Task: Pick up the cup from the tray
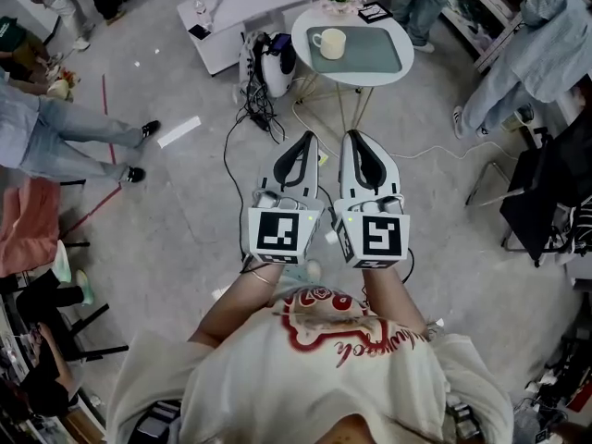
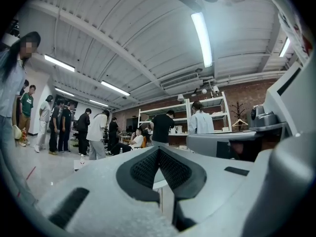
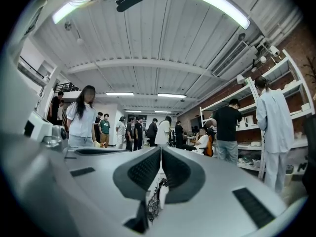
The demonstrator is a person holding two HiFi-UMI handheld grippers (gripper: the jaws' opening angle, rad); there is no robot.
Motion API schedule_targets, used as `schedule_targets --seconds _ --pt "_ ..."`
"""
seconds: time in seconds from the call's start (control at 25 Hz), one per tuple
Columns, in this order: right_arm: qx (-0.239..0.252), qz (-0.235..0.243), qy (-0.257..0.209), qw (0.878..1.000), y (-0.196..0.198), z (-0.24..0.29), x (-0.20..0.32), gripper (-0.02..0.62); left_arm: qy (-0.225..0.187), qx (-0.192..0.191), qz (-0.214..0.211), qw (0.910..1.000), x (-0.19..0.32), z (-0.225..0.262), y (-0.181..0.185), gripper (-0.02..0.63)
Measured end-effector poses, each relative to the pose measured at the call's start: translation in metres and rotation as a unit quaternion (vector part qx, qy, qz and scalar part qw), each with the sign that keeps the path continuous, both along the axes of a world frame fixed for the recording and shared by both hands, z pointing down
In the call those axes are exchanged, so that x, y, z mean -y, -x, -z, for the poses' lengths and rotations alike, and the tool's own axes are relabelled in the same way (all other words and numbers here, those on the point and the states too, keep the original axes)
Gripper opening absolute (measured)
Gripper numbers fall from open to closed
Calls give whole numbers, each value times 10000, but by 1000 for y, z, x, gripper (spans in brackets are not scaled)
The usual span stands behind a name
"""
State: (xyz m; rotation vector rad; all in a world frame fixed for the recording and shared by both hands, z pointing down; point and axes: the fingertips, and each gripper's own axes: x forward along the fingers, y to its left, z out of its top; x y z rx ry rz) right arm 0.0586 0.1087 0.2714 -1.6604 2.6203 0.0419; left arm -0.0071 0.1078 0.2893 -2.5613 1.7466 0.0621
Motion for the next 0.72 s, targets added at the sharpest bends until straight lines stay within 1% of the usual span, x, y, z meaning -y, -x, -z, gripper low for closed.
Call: schedule_targets --seconds 0.16,0.32,0.52,0.72 --pt "-17 61 -9 10000 2 -5 26 23 -41 10 74 10000 26 -5 4 8" --pt "4 28 31 10000 2 -10 64 23 -28 54 -14 10000 66 -9 2 8" --pt "-20 -123 -31 9999 10 -8 140 23 -100 59 -105 9999 143 -6 12 8" --pt "-113 -197 -104 9997 34 -2 228 23 -94 122 -263 9995 234 0 30 8"
